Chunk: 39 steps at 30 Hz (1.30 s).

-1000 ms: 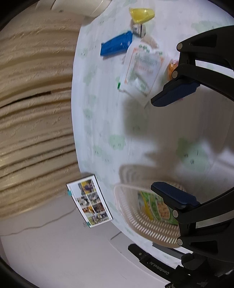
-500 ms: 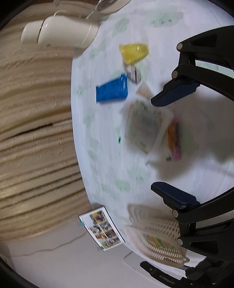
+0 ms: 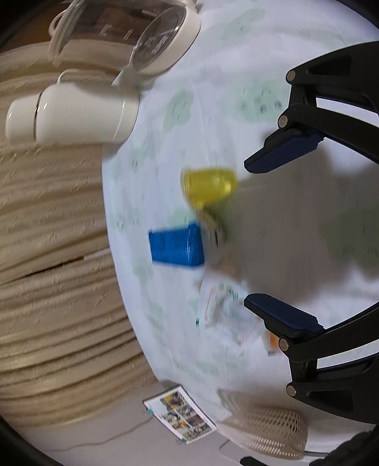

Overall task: Organize snacks
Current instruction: 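Withdraw both open tools from the basket and lower the right tool onto the yellow jelly cup, then grasp the white paper packet with the left tool while the right tool grasps the yellow jelly cup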

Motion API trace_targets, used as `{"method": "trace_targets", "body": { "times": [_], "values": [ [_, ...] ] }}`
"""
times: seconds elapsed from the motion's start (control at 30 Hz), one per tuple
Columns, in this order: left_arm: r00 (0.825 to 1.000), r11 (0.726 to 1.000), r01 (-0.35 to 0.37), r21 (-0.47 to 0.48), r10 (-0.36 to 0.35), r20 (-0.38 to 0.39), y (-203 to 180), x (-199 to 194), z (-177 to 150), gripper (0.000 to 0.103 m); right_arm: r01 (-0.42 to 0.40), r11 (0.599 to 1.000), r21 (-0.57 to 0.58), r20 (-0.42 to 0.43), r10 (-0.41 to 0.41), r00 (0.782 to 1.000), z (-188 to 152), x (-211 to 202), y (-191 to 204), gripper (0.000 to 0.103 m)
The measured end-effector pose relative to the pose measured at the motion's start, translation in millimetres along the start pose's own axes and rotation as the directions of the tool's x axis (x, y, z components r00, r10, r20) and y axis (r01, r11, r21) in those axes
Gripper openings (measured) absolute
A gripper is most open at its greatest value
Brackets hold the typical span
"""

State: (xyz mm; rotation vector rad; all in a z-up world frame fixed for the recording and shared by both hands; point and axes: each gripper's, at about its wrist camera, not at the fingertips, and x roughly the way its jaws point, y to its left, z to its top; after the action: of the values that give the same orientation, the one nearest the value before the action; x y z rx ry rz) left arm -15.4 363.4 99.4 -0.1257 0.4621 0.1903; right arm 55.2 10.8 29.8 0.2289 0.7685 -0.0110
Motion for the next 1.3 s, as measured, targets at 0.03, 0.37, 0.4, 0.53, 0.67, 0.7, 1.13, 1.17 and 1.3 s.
{"method": "trace_targets", "body": {
  "times": [0.03, 0.37, 0.4, 0.53, 0.67, 0.7, 1.13, 1.17, 1.3],
  "values": [
    [1.000, 1.000, 0.017, 0.009, -0.017, -0.009, -4.3, -0.2, 0.6, 0.076, 0.007, 1.000, 0.006, -0.007, -0.007, 1.000, -0.1, 1.2, -5.0, 0.082],
    [0.989, 0.988, 0.139, 0.071, -0.135, -0.055, -37.7, -5.0, 5.9, 0.079, 0.061, 0.998, -0.027, -0.052, -0.063, 0.997, 19.2, 24.1, -25.3, 0.072],
    [0.987, 0.986, 0.150, 0.077, -0.145, -0.061, -41.6, -5.1, 6.5, 0.079, 0.068, 0.997, -0.038, -0.057, -0.070, 0.996, 21.4, 27.4, -24.8, 0.068],
    [0.982, 0.979, 0.178, 0.102, -0.170, -0.079, -54.3, -2.3, 9.1, 0.080, 0.080, 0.995, -0.061, -0.085, -0.085, 0.993, 29.6, 42.3, -25.8, 0.056],
    [0.967, 0.965, 0.236, 0.118, -0.221, -0.127, -69.0, 5.1, 11.1, 0.080, 0.066, 0.994, -0.082, -0.094, -0.074, 0.993, 32.6, 48.8, -21.9, 0.043],
    [0.961, 0.960, 0.253, 0.118, -0.236, -0.144, -73.6, 8.6, 11.7, 0.080, 0.061, 0.995, -0.085, -0.096, -0.069, 0.993, 32.8, 49.1, -21.1, 0.039],
    [0.861, 0.881, 0.443, 0.167, -0.366, -0.354, -149.8, 66.8, 0.5, 0.084, 0.018, 0.999, -0.042, -0.093, -0.022, 0.995, 34.4, 49.6, -27.0, 0.030],
    [0.852, 0.872, 0.457, 0.177, -0.372, -0.368, -158.1, 72.4, -1.8, 0.084, 0.014, 0.999, -0.039, -0.093, -0.018, 0.995, 34.5, 49.5, -27.5, 0.030],
    [0.842, 0.853, 0.474, 0.218, -0.366, -0.397, -182.0, 89.4, -11.0, 0.084, 0.004, 1.000, -0.030, -0.093, -0.006, 0.996, 35.0, 49.8, -29.0, 0.030]
  ]
}}
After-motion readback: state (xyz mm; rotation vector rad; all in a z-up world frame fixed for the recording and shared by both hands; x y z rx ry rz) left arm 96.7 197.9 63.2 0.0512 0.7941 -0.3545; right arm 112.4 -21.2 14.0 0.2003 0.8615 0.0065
